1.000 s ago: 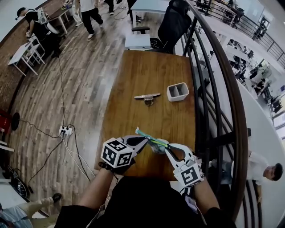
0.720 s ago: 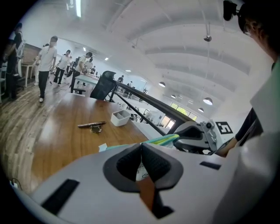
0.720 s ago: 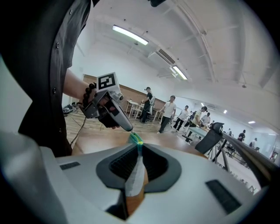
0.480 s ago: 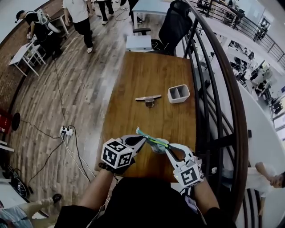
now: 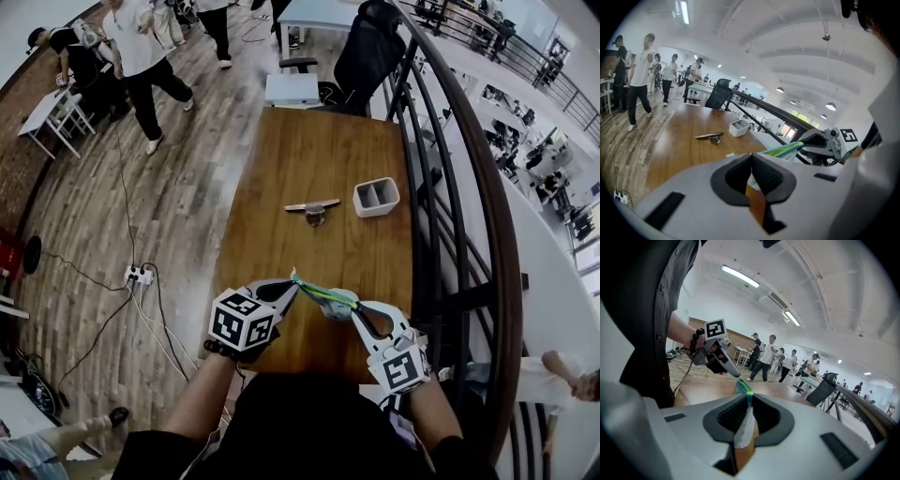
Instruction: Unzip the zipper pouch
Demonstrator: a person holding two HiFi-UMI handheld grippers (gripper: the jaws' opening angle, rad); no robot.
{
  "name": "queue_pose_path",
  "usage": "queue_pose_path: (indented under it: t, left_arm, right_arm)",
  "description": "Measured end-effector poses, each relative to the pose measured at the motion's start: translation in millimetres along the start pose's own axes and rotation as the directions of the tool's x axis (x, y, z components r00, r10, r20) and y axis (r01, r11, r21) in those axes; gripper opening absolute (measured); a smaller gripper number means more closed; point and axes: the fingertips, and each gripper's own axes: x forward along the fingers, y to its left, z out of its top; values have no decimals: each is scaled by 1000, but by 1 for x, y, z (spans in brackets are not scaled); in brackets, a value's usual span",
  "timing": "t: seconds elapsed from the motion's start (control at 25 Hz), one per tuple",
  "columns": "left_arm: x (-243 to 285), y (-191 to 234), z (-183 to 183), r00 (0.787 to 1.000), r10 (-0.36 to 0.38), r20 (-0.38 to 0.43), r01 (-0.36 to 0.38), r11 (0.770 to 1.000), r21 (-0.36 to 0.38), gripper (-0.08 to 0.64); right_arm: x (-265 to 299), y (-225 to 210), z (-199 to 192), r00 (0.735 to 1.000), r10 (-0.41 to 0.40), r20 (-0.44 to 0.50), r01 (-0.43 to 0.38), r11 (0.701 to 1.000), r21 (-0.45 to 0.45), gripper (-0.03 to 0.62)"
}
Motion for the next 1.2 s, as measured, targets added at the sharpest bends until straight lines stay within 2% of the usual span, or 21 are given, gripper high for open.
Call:
queue_pose_path:
  t: [0.36,0.52,1.2]
  left_arm:
    - [0,2,4,999,35,21,-36,998,52,15]
    - [-2,12,4,996,75,39,-77,997,27,15]
    - [-3,31,15,988,136,71,-136,991,1,15]
  right_arm:
    - [-1,-1,-3,1000,-10,-10,10,1000,9,35]
    - [-1,-4,-4,1000,-21,-15,21,1000,11,35]
    - [5,-14,-3,999,-46,-17,46,999,6,35]
